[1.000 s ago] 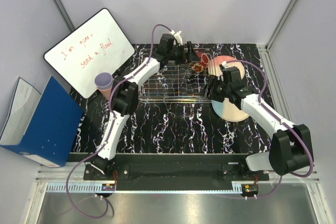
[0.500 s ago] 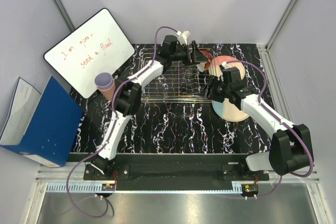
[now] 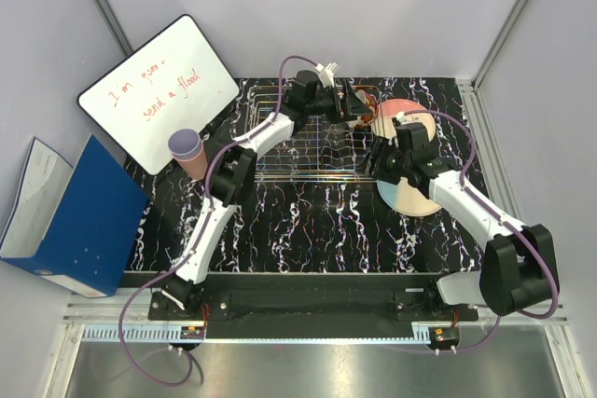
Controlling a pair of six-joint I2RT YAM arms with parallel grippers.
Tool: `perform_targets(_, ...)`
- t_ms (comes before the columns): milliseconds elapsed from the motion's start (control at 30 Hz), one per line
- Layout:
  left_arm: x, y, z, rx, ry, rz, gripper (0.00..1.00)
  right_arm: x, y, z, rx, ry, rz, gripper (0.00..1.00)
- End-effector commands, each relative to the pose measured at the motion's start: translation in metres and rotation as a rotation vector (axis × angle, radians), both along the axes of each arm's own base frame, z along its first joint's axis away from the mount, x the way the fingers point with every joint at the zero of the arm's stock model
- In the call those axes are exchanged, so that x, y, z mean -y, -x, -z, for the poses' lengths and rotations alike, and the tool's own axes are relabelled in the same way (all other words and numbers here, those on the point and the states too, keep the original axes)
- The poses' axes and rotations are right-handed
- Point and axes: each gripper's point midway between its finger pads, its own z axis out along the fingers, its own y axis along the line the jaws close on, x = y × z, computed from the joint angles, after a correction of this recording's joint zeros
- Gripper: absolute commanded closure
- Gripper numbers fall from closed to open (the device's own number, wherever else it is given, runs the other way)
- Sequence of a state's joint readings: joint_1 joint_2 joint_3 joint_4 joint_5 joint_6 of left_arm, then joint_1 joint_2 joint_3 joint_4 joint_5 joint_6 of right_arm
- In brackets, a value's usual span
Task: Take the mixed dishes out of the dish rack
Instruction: Pick up the bowl from the dish rack.
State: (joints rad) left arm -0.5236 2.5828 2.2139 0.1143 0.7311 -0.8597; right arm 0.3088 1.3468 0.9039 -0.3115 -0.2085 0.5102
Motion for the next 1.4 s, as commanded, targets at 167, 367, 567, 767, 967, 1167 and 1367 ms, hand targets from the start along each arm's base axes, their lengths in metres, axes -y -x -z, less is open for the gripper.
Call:
perform_targets(167, 0.008, -0.006, -0.009, 0.187, -0.162, -0.052, 0.07, 0.015, -0.010, -0.071, 0.244, -0.019, 0.112, 0.40)
perform_targets(367, 0.006, -0.005, 0.015, 0.285, -0.341, -0.083, 0.08, 0.030, -0.003, -0.110, 0.360, -0.037, 0.183, 0.40)
perform_targets(567, 0.005, -0.012, 0.026, 0.341, -0.412, -0.124, 0.08, 0.031, 0.002, -0.115, 0.371, -0.044, 0.174, 0.40)
perform_targets(767, 0.011, -0.013, 0.040, 0.387, -0.455, -0.136, 0.21, 0.034, 0.008, -0.107, 0.357, -0.035, 0.178, 0.40)
perform_targets(967, 0.010, -0.013, 0.053, 0.378, -0.477, -0.150, 0.65, 0.035, 0.010, -0.103, 0.354, -0.025, 0.179, 0.41)
perform_targets(1167, 0.008, -0.011, 0.052, 0.386, -0.483, -0.144, 1.00, 0.034, 0.009, -0.099, 0.342, -0.026, 0.180, 0.41)
perform_targets(1367, 0.001, -0.003, 0.047, 0.383, -0.484, -0.151, 1.00, 0.035, 0.009, -0.102, 0.353, -0.036, 0.185, 0.41)
